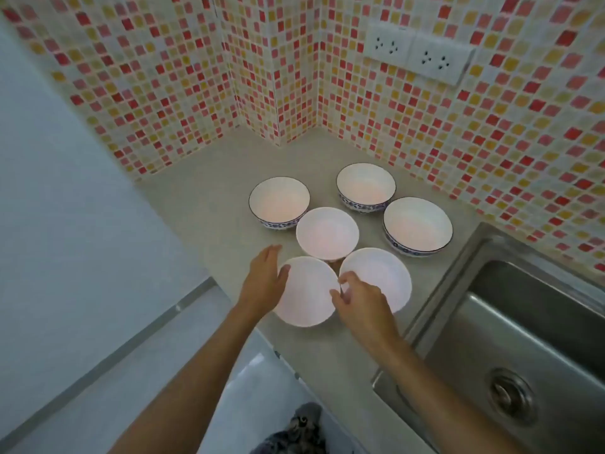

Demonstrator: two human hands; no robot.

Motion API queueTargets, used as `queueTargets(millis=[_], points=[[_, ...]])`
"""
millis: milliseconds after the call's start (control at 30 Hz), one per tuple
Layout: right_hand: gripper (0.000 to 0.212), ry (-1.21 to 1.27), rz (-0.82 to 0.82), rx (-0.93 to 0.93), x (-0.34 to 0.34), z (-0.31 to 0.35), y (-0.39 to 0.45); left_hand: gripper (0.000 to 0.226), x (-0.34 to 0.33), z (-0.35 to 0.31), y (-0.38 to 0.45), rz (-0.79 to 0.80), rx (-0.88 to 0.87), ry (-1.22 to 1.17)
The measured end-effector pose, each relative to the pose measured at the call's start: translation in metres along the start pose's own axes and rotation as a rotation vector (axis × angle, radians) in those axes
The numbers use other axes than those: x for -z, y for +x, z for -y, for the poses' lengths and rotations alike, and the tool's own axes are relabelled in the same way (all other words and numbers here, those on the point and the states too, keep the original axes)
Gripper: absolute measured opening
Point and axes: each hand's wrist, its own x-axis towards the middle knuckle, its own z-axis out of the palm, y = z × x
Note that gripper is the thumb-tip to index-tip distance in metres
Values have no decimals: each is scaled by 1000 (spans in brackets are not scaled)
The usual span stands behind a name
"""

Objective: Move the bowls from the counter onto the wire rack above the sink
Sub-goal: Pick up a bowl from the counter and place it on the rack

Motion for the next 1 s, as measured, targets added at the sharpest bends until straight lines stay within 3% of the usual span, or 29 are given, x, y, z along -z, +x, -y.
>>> queueTargets(millis=[133,300,500,600,700,833,1000], points=[[36,-14,35,-72,-22,4,-1,40,-4,16,1,70,103,-49],[35,11,22,-118,-32,6,1,34,-6,21,2,121,67,45],[35,95,-33,-153,-30,14,0,32,1,18,5,89,31,74],[45,159,-88,-187,-23,15,0,34,12,10,8,34,-25,88],[51,284,-148,-251,-11,14,-2,33,23,-4,11,-8,-98,90],[34,563,-214,-370,7,2,-7,33,27,-36,17,-20,-182,84],[29,921,-283,-487,39,-20,-21,33,11,-95,18,43,-323,14]])
